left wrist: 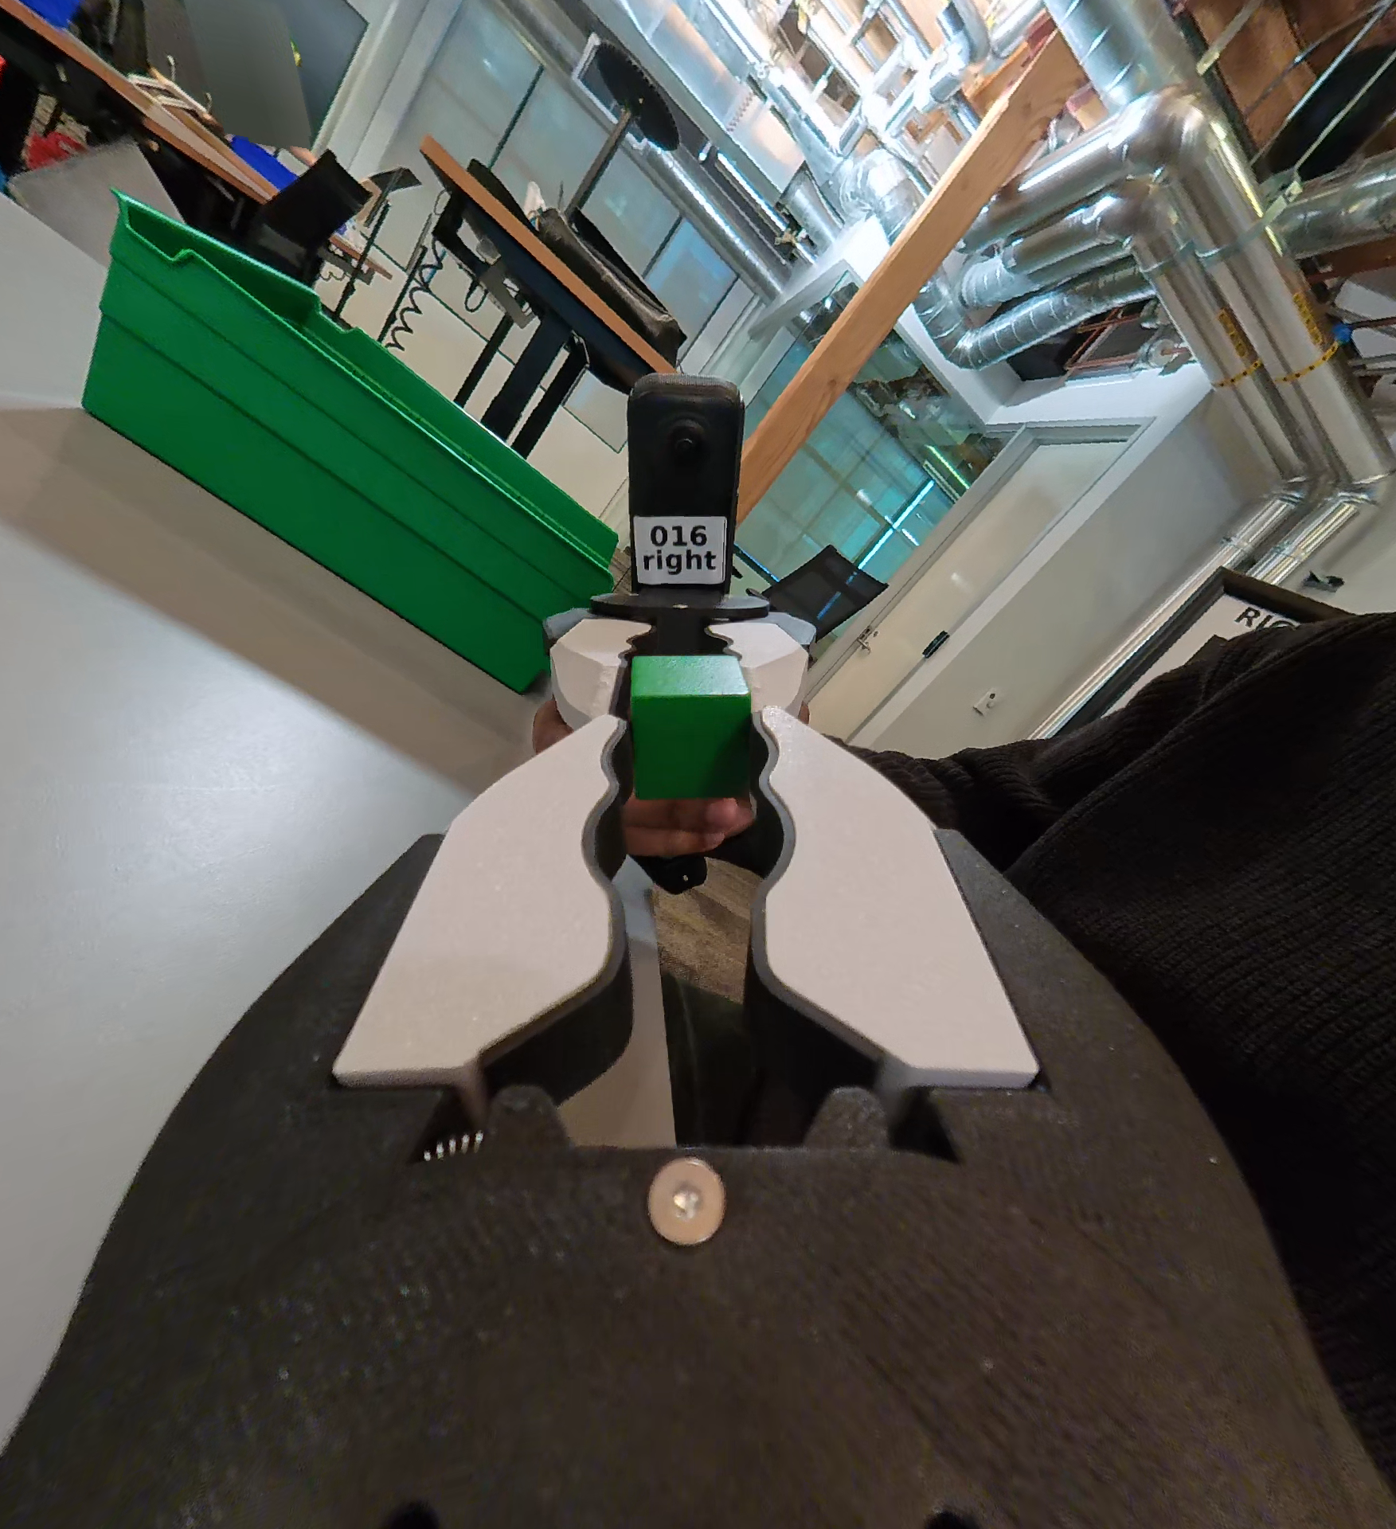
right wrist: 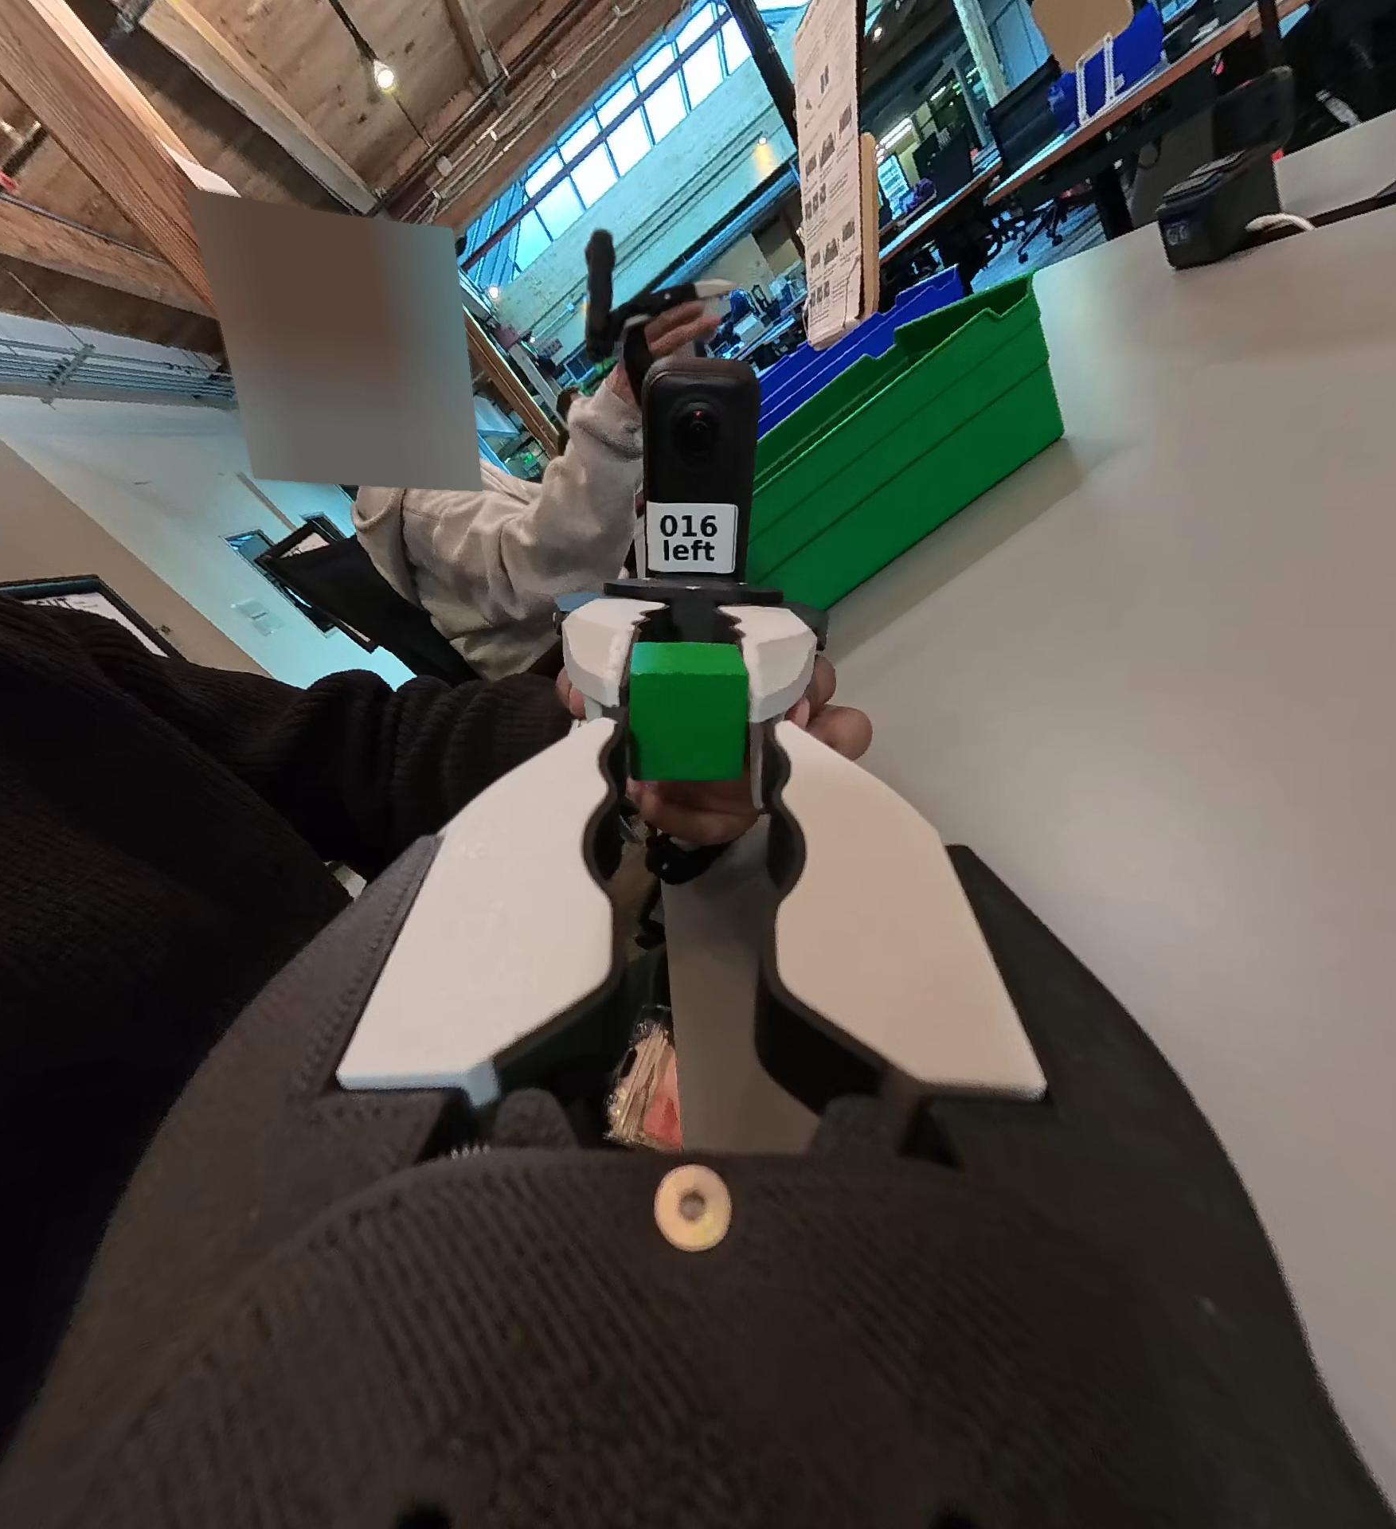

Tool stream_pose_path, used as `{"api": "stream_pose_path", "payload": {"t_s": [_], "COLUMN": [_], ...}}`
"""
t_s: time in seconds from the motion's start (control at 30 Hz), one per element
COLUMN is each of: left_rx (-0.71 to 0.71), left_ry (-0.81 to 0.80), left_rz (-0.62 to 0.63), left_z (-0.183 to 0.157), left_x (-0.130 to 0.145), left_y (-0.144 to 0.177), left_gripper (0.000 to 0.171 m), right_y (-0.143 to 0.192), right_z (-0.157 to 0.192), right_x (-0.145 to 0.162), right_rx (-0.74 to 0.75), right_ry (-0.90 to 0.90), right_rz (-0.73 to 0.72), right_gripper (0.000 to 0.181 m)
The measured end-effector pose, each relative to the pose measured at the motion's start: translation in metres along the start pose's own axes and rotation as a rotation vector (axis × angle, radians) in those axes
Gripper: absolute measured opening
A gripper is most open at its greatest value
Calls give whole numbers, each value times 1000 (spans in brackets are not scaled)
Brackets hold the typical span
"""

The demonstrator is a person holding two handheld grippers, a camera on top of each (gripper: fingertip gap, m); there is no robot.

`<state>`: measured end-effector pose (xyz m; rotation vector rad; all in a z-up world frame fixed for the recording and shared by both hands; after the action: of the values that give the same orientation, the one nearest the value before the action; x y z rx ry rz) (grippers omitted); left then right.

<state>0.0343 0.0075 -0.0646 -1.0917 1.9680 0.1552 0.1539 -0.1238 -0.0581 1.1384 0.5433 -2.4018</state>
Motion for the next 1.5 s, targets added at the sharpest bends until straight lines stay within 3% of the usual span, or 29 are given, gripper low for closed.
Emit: {"api": "stream_pose_path", "payload": {"t_s": [0.5, 1.5], "left_rx": [-19, -27], "left_ry": [-5, -3], "left_rz": [56, 32], "left_z": [3, 4], "left_x": [5, 4], "left_y": [-2, 0], "left_gripper": [26, 26], "right_y": [2, 2], "right_z": [-2, -3], "right_x": [-2, -1], "right_rx": [15, 33], "right_ry": [6, -28], "right_rz": [71, 36], "right_gripper": [26, 26]}}
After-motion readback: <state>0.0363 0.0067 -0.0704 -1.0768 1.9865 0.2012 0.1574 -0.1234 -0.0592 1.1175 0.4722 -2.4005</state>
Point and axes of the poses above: each gripper's, where its closed fingertips meet, y back along the fingers, x out of its underside, z = x × y across the jaws, the point moved 9 cm from there along y, back along the fingers, and after that the axes turned 9 degrees about -z, right-handed, at the moved point
